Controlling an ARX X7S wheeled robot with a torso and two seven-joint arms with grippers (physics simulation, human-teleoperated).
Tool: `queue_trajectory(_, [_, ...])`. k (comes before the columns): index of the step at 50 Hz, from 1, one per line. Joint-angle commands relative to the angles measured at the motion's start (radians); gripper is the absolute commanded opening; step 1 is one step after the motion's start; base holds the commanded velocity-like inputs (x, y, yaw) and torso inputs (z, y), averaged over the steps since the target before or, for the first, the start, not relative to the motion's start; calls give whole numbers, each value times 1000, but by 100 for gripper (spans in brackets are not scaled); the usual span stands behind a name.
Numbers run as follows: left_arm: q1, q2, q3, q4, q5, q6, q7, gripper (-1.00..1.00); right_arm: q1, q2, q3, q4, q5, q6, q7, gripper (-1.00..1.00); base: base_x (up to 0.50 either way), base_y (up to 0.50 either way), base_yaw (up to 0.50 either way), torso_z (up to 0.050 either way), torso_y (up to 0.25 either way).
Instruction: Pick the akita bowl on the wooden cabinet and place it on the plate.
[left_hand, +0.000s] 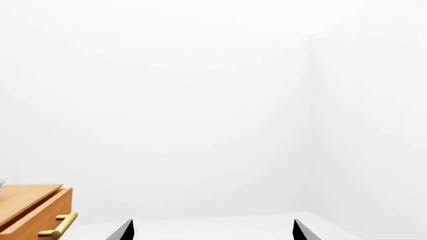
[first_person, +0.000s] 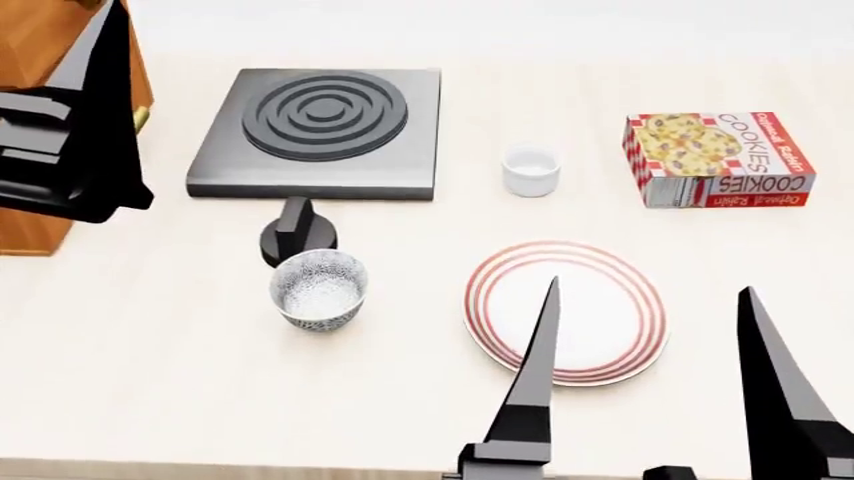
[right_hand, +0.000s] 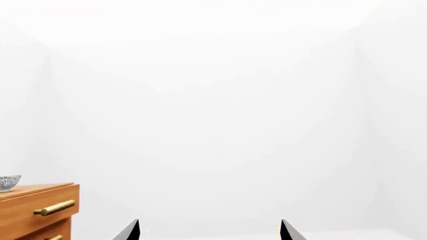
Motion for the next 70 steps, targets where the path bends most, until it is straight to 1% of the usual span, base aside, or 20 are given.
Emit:
queue_trajectory(1, [-5, 2, -14, 3, -38, -16, -5, 100, 1, 10, -5, -2, 7, -3, 8, 100, 0, 0, 0, 50, 0])
queue_trajectory(17, [-9, -2, -6, -11, -61, -11, -19, 100, 3, 21, -11, 1, 16, -6, 21, 100, 0, 0, 0, 50, 0])
queue_trajectory(21, [-27, 6, -17, -27, -57, -50, -67, 100, 4, 24, -12, -1, 18, -6, 24, 100, 0, 0, 0, 38, 0])
queue_trajectory(27, [-31, 14, -31, -20, -73, -70, -92, 100, 4, 29, -11, -7, 21, -5, 31, 100, 0, 0, 0, 0, 0])
queue_trajectory(31, [-31, 7, -16, -8, -72, -65, -101, 100, -1, 32, -10, -6, 28, -21, 27, 100, 78, 0, 0, 0, 0])
queue_trajectory(50, [-31, 2, -18, 4, -120, -61, -114, 100, -3, 47, -16, -10, 37, -31, 39, 100, 332, 0, 0, 0, 0])
queue_trajectory(60, [-28, -6, -17, 3, -136, -52, -120, 100, -1, 53, -21, -9, 40, -31, 48, 100, 219, 0, 0, 0, 0])
queue_trajectory(63, [-31, -6, -18, 6, -146, -56, -124, 100, 0, 54, -21, -8, 39, -31, 53, 100, 51, 0, 0, 0, 0])
queue_trajectory(65, [-33, -7, -19, 8, -153, -58, -128, 100, -12, 53, -16, -7, 39, -67, 47, 100, 0, 0, 0, 0, 0])
queue_trajectory(70, [-37, -9, -16, 6, -162, -57, -134, 100, -11, 55, -9, -11, 39, -64, 60, 100, 0, 109, 0, 0, 0])
